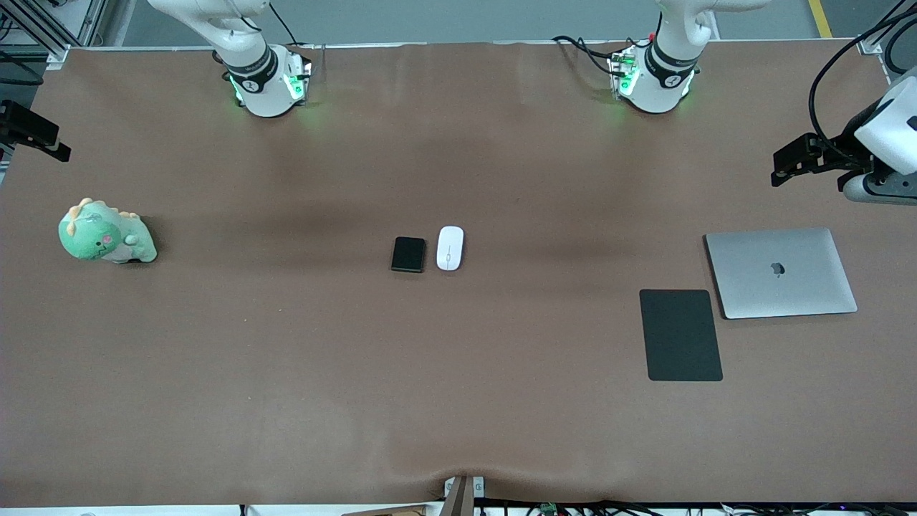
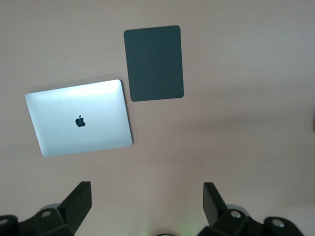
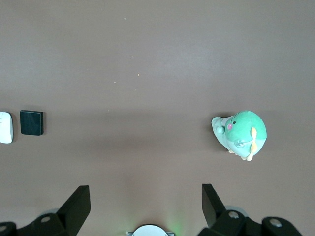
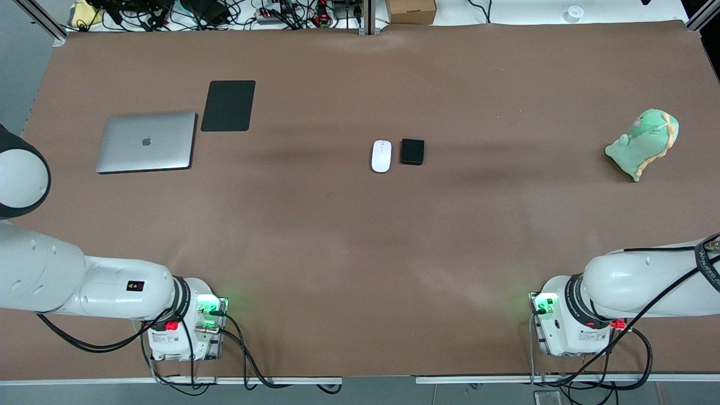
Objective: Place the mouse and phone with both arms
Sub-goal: 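Reach the left gripper toward the white mouse while the right gripper moves out, then grasp the white mouse with the left gripper while the right gripper reaches the phone, then carry the mouse onto the mouse pad while the right gripper grasps the phone, then release the mouse on the pad while the right gripper carries the phone, then raise the left gripper to rest while the right gripper holds the phone, then lower the black phone beside the green plush toy and open the right gripper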
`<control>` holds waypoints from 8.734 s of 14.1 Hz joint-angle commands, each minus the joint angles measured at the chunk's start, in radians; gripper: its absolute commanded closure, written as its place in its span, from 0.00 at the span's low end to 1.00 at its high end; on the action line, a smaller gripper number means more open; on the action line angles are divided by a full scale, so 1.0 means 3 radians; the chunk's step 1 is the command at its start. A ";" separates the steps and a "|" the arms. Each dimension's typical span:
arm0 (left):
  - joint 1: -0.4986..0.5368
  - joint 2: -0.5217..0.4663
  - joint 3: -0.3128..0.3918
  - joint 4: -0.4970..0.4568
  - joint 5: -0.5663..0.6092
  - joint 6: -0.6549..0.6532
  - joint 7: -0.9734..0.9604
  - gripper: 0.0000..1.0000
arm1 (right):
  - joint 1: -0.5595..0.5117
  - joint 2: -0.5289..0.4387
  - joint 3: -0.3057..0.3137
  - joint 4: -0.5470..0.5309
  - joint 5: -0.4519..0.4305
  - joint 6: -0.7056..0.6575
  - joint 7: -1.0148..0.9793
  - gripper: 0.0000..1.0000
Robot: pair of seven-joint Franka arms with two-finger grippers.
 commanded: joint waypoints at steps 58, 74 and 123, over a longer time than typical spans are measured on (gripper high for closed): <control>-0.2142 0.2479 -0.0053 0.0400 -0.0028 0.2425 -0.2633 1.00 | 0.0540 0.1330 0.0556 -0.1932 0.0849 0.2508 0.0589 0.00; -0.0055 0.2258 -0.0053 0.0011 -0.0023 0.2194 -0.0589 1.00 | 0.1553 0.2214 0.0806 -0.1349 0.0814 0.3485 0.2246 0.00; 0.0094 -0.0104 -0.0058 -0.0045 0.0105 -0.0111 0.0307 0.00 | 0.0612 0.1683 -0.0722 -0.2193 0.0283 0.2591 -0.0632 0.00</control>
